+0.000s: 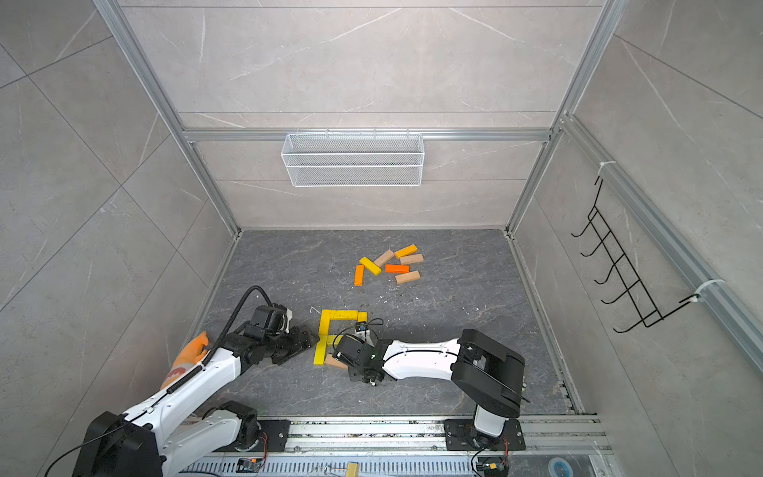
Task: Assemble the number 8 with building blocks
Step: Adjust the building block at the center of the board.
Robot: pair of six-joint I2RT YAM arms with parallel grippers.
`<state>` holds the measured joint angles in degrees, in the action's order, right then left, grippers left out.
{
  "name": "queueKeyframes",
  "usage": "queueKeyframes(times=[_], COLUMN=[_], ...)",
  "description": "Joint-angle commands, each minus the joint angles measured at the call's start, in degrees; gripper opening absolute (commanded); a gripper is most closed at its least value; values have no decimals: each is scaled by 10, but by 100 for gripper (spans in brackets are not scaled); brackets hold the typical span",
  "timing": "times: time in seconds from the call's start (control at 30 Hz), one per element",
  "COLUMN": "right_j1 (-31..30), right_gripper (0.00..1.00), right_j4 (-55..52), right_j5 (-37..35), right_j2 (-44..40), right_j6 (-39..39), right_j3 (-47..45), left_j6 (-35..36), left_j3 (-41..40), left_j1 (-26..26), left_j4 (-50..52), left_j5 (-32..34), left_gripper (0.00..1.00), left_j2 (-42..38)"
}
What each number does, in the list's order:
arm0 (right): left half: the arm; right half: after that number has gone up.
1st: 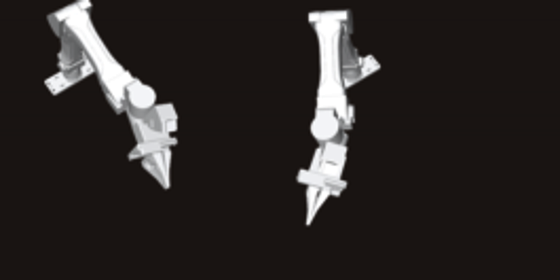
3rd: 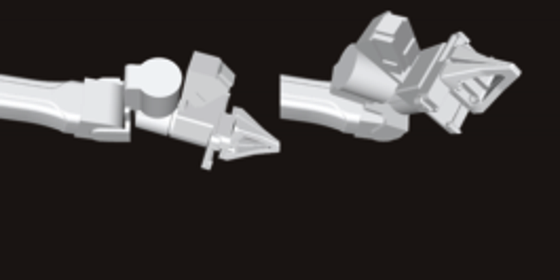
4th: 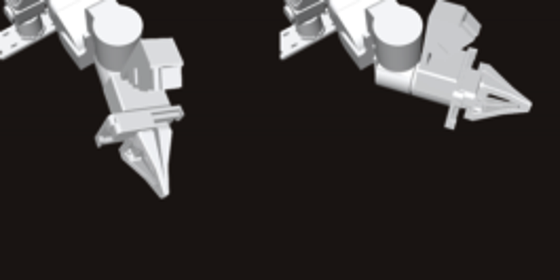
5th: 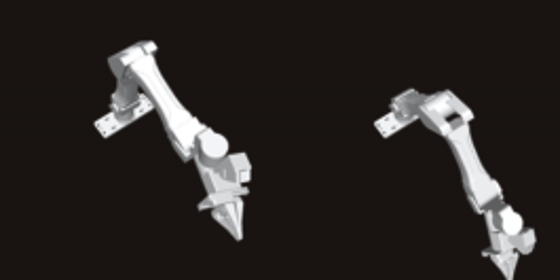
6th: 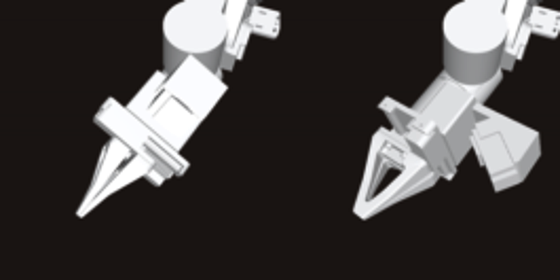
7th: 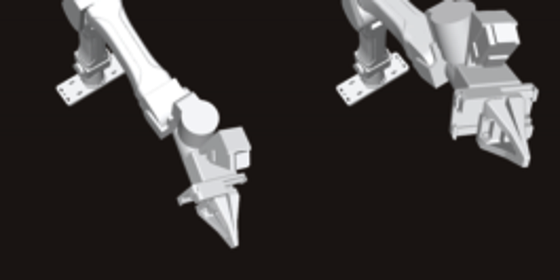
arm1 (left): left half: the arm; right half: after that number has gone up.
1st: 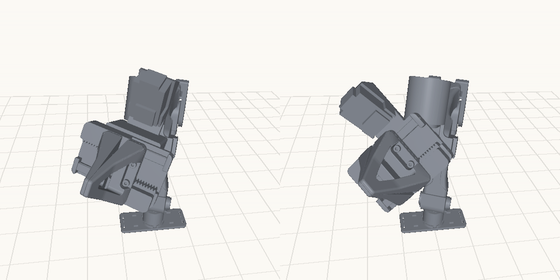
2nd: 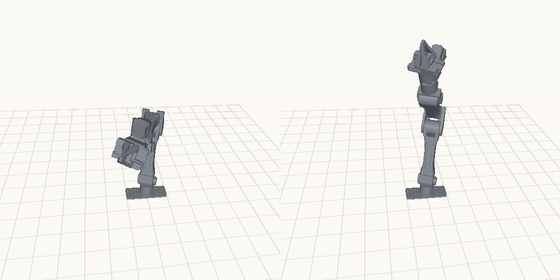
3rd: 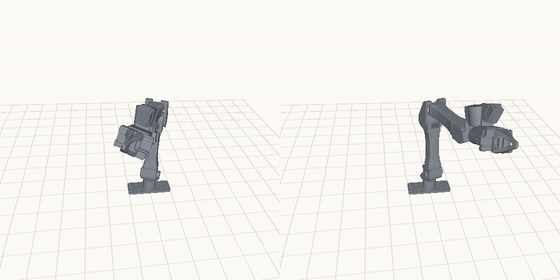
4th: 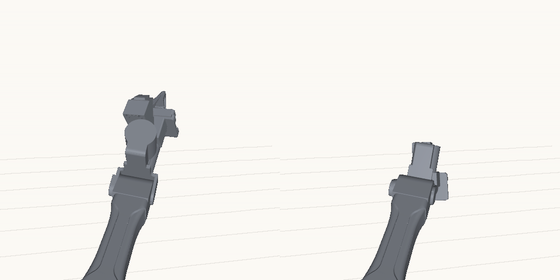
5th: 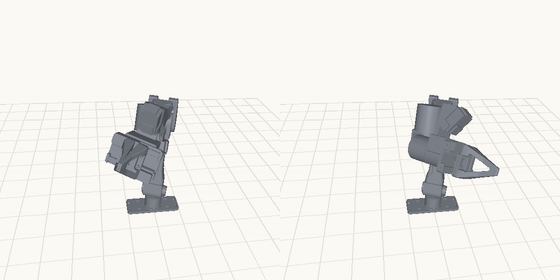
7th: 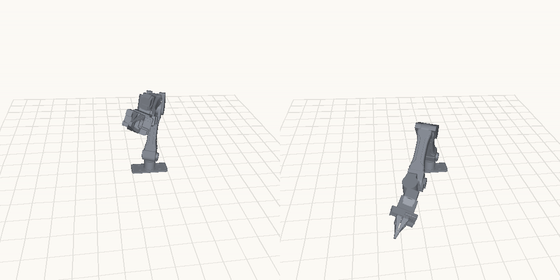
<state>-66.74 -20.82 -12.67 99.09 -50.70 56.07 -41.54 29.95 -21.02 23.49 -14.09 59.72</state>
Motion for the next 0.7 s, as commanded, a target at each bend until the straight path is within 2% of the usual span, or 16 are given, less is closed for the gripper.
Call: queueKeyframes(times=[0.0, 0.33, 0.67], right_j1=[1, 6, 10], right_gripper=[39, 31, 30], right_j4=[-1, 15, 7], right_j5=[-6, -14, -28], right_j2=[13, 19, 13], right_j6=[-16, -43, -56], right_j3=[-10, -11, -15], left_j6=[0, -3, -5], left_j3=[-2, -7, -9], left_j1=[-4, -4, -6], left_j4=[-12, -15, -22], left_j5=[-5, -5, -7], left_gripper=[83, 83, 82], left_j2=[3, 2, 8])
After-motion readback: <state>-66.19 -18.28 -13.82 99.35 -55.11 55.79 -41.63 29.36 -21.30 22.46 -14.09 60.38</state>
